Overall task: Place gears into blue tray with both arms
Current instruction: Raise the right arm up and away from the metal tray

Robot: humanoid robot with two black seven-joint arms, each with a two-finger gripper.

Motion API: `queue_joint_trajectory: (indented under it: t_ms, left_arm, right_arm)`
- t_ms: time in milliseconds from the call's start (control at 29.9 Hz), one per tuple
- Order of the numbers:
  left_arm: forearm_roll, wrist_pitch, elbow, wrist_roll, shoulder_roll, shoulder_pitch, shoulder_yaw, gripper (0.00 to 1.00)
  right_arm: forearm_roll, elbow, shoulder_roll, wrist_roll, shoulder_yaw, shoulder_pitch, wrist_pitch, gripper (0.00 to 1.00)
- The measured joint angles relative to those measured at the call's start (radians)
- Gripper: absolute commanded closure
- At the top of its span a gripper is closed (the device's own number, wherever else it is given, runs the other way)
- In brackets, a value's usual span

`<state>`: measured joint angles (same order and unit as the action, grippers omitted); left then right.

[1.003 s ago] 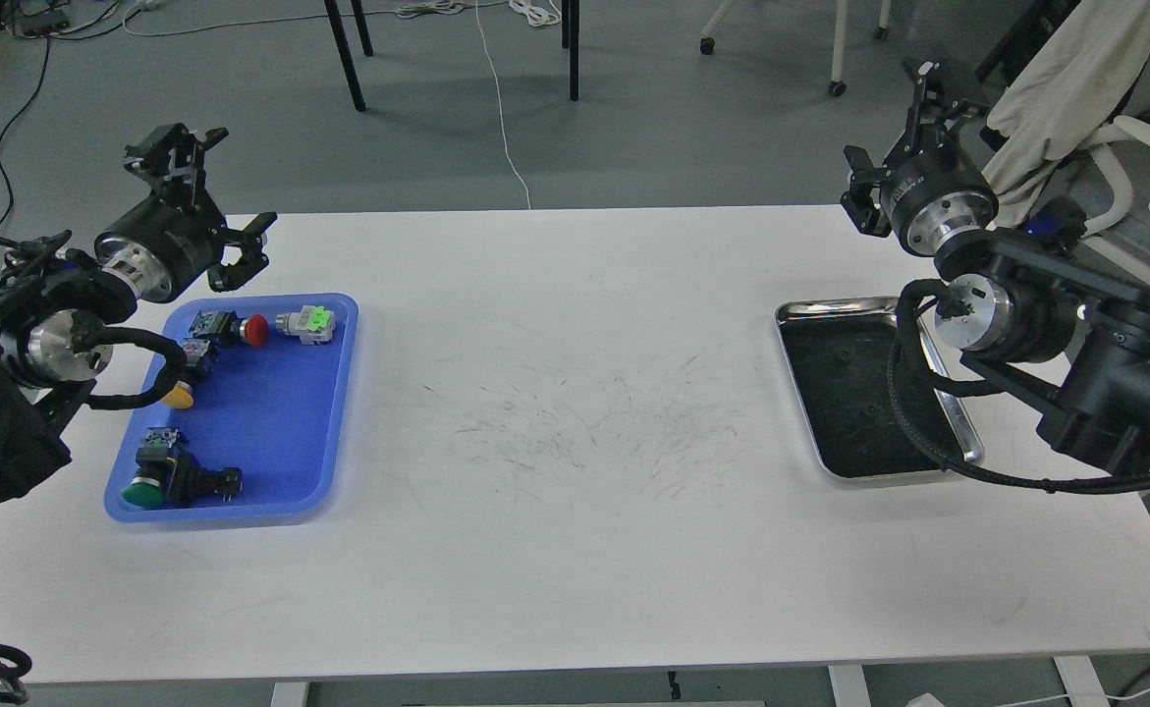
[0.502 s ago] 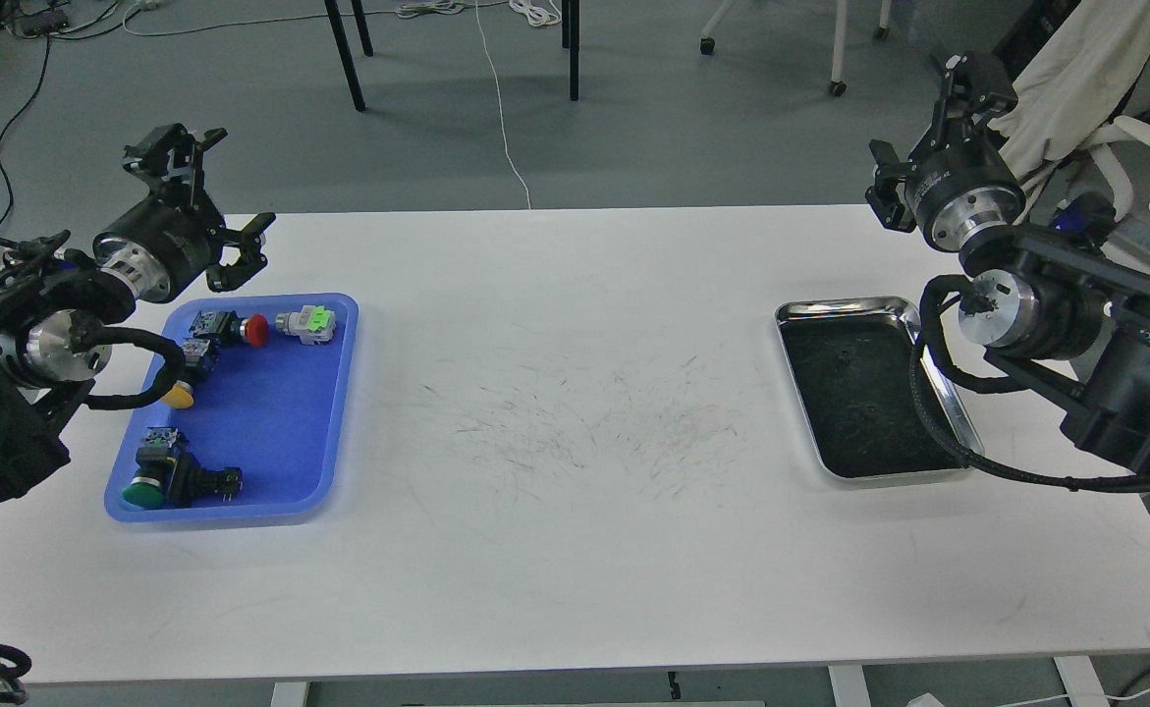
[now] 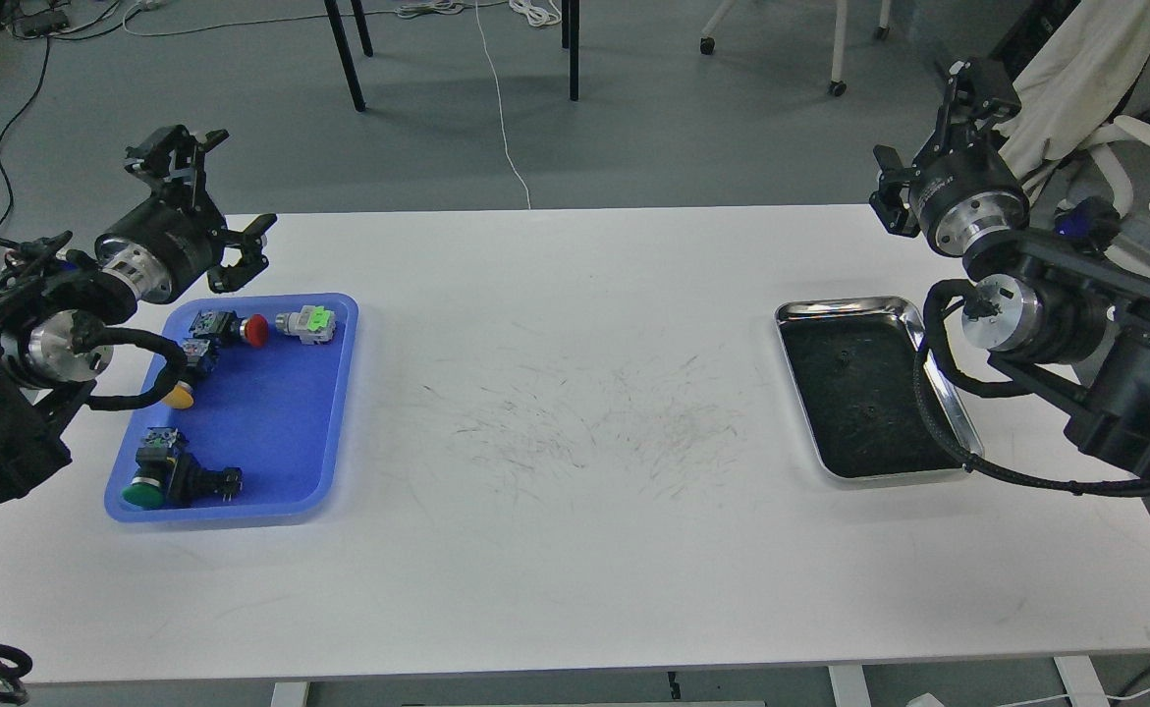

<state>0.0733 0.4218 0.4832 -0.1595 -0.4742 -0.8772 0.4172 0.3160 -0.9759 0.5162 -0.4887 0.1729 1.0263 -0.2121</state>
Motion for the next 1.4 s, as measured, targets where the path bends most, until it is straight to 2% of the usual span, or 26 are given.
queue_joint_trajectory:
  t_ms: [301, 468, 803, 870, 970, 1037, 1104, 1237, 1405]
  left_arm:
    - [0.000, 0.000, 0.000, 0.000, -0.002, 0.000, 0.000, 0.01]
    - [0.000, 0.000, 0.000, -0.001, -0.004, 0.000, 0.000, 0.01]
    - [0.000, 0.003, 0.000, -0.002, -0.004, 0.000, 0.002, 0.01]
    - [0.000, 0.005, 0.000, -0.002, -0.004, 0.000, 0.002, 0.01]
    - [0.000, 0.007, 0.000, -0.002, -0.006, 0.000, 0.002, 0.01]
    - [0.000, 0.009, 0.000, -0.002, -0.007, 0.000, 0.002, 0.01]
    - [0.001, 0.011, 0.000, -0.002, -0.008, 0.000, 0.002, 0.01]
    - [0.002, 0.012, 0.000, -0.004, -0.015, -0.002, 0.002, 0.01]
    - [0.002, 0.014, 0.000, -0.006, -0.023, -0.001, 0.003, 0.01]
  right_arm:
    - [0.000, -0.002, 0.006, 0.000, -0.007, 0.000, -0.007, 0.00]
    - [-0.003, -0.004, 0.052, 0.000, -0.049, 0.025, -0.009, 0.00]
    - [-0.011, -0.002, 0.127, 0.000, -0.530, 0.290, 0.011, 0.00]
    - [-0.014, -0.001, 0.130, 0.016, -0.619, 0.341, 0.012, 0.00]
    - [-0.017, -0.001, 0.131, 0.070, -0.761, 0.415, 0.025, 0.00]
    - [-0.026, -0.001, 0.130, 0.113, -0.860, 0.464, 0.070, 0.00]
    - [-0.043, 0.009, 0.128, 0.135, -0.922, 0.494, 0.137, 0.00]
    - [-0.128, 0.034, 0.133, 0.140, -0.958, 0.514, 0.256, 0.00]
    - [-0.282, 0.107, 0.128, 0.139, -0.961, 0.512, 0.275, 0.01]
